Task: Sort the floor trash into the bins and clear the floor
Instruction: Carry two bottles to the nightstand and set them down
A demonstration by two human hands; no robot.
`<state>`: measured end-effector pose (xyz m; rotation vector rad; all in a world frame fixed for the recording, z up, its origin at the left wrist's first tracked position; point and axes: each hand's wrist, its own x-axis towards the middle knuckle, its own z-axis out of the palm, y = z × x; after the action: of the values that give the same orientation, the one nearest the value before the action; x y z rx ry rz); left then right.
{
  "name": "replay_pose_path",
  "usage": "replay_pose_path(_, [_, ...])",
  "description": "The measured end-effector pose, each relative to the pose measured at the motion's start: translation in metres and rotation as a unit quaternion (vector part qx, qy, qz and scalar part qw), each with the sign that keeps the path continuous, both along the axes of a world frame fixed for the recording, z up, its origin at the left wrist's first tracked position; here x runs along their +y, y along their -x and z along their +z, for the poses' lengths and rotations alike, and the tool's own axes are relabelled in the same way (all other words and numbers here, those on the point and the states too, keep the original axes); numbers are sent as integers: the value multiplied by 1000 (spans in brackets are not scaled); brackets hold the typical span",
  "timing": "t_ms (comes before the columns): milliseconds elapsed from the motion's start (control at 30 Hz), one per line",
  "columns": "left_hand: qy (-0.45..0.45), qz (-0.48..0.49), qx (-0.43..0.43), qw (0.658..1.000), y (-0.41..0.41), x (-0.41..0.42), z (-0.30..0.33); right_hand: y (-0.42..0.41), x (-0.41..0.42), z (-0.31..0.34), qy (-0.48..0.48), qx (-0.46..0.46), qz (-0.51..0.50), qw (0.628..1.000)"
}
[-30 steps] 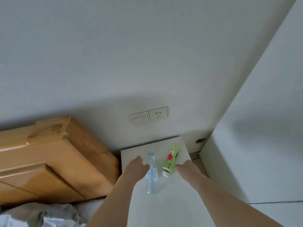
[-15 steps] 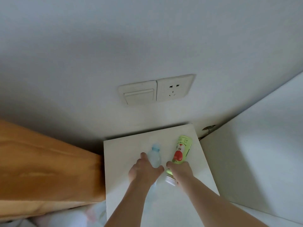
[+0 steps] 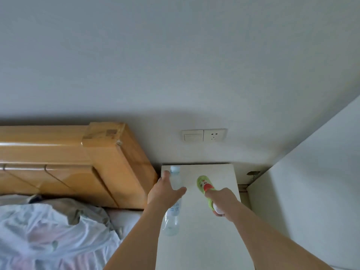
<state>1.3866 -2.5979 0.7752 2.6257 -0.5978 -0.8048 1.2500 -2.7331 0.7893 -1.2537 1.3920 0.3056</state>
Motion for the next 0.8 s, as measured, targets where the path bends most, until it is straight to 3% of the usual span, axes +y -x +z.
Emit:
replay_pose_path(133, [-61,-31,-148,987,31,52,51,12,18,45,15,-32,71,997])
replay_pose_path(300, [-6,110,-221,969,95,148,110,16,83,89,56,-74,238,967])
replay_pose_path(467, [-31,269,-231,935,168,260,150,32,188,133,157,-141,496,842])
replay_pose_path(600, [-10,427,-238,872,240,348,171,59,279,166,191,-195,619,737])
replay_pose_path(700, [-7,492,-230,839,303,404,181,88,345,171,202,-247,675,666])
replay_pose_path(800, [-2,581,-212,786,394,478,187,139,431,175,214,-293,737,570])
